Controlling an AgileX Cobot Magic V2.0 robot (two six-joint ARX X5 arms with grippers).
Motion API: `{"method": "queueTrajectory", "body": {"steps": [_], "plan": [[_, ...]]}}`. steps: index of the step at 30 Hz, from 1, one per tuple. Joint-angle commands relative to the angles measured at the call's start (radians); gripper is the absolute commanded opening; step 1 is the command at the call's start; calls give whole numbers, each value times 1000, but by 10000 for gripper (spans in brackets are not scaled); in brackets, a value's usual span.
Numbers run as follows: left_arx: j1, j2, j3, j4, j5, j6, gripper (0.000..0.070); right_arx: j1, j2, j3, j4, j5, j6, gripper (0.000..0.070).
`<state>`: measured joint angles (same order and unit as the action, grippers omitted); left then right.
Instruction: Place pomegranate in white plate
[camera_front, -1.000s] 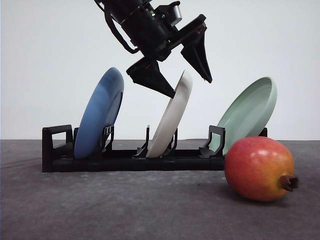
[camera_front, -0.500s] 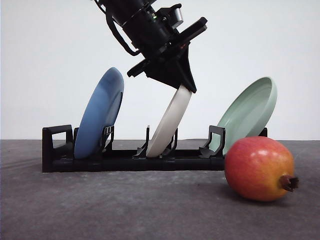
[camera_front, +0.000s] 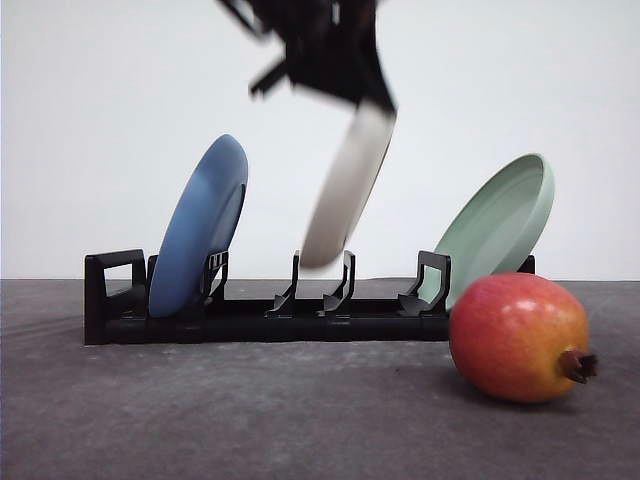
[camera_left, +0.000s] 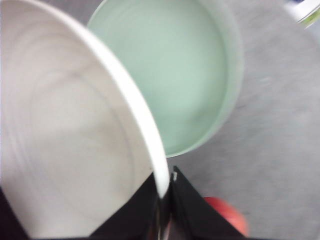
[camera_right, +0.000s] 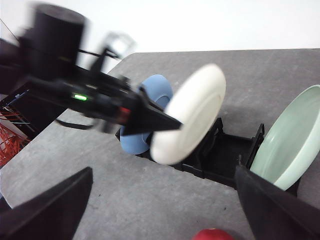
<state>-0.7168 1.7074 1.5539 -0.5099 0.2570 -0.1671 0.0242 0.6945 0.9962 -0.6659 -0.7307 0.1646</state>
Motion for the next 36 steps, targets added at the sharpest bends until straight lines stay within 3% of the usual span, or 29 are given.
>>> {"method": "queueTrajectory", "body": {"steps": [1,8,14,18,23,26,36], "plan": [[-23,-44,29,-7,5,-7,0,1,5,19,6,-3,8,580],[-117,-228,29,-207,-35,24,1,1,5,19,6,-3,8,581],[-296,-313,28,-414,-269,50,1,1,4,19,6,-3,8,580],[-439,-316,10,-480,-440,45,1,1,4,19,3,-3,9,580],[-567,-295,-78,-481,-560,16,1,1,4,19,-13,-3,8,580],[-595,-274,-148,-472,-596,-9,1,1,4,19,-26,-3,8,580],[-608,-143,-380,-320,-604,-35,1,1,4,19,-34,-3,8,580]]}}
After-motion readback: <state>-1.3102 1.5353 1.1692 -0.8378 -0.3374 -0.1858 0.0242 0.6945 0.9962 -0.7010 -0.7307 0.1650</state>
